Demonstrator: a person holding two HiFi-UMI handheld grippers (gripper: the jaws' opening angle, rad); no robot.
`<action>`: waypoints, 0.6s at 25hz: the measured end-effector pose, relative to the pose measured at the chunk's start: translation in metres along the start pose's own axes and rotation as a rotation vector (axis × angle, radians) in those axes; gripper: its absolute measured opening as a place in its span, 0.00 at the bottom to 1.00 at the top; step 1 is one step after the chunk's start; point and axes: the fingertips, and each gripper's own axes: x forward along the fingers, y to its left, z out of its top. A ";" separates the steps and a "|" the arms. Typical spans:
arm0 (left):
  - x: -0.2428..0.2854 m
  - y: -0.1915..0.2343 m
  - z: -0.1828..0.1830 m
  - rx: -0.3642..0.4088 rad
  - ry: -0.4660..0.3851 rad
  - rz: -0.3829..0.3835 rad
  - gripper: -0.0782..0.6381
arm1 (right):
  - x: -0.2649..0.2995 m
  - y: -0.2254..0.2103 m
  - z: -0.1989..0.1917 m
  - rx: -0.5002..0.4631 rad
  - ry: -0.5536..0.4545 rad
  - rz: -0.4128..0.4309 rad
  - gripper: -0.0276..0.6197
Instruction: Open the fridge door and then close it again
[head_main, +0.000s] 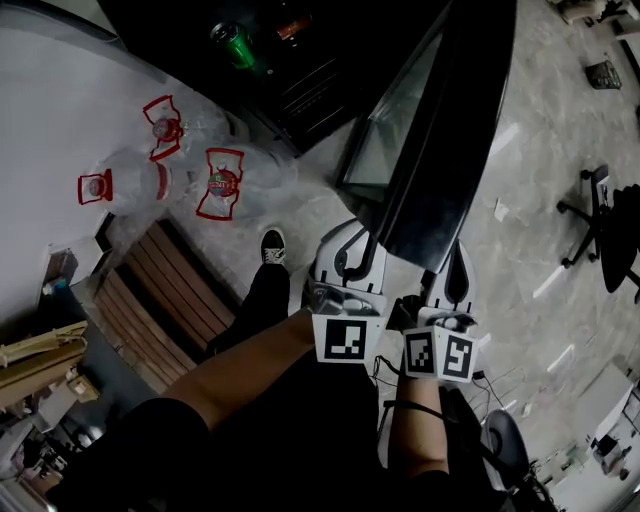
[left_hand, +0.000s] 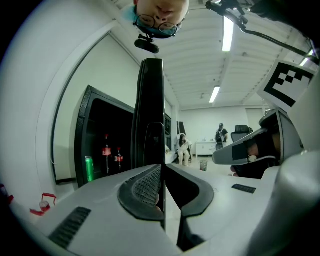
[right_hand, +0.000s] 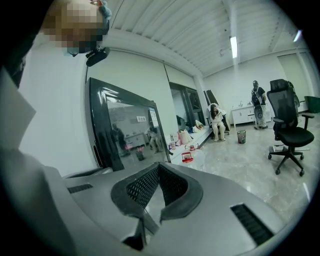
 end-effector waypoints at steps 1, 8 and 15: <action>0.001 -0.002 0.000 0.001 0.002 0.004 0.15 | 0.000 -0.001 -0.001 0.003 0.000 0.001 0.07; 0.002 -0.013 0.002 0.020 0.004 0.025 0.15 | 0.002 -0.002 -0.004 0.008 0.005 0.013 0.07; 0.003 -0.017 0.002 0.011 0.012 0.020 0.15 | 0.005 -0.004 -0.002 0.003 0.003 0.022 0.07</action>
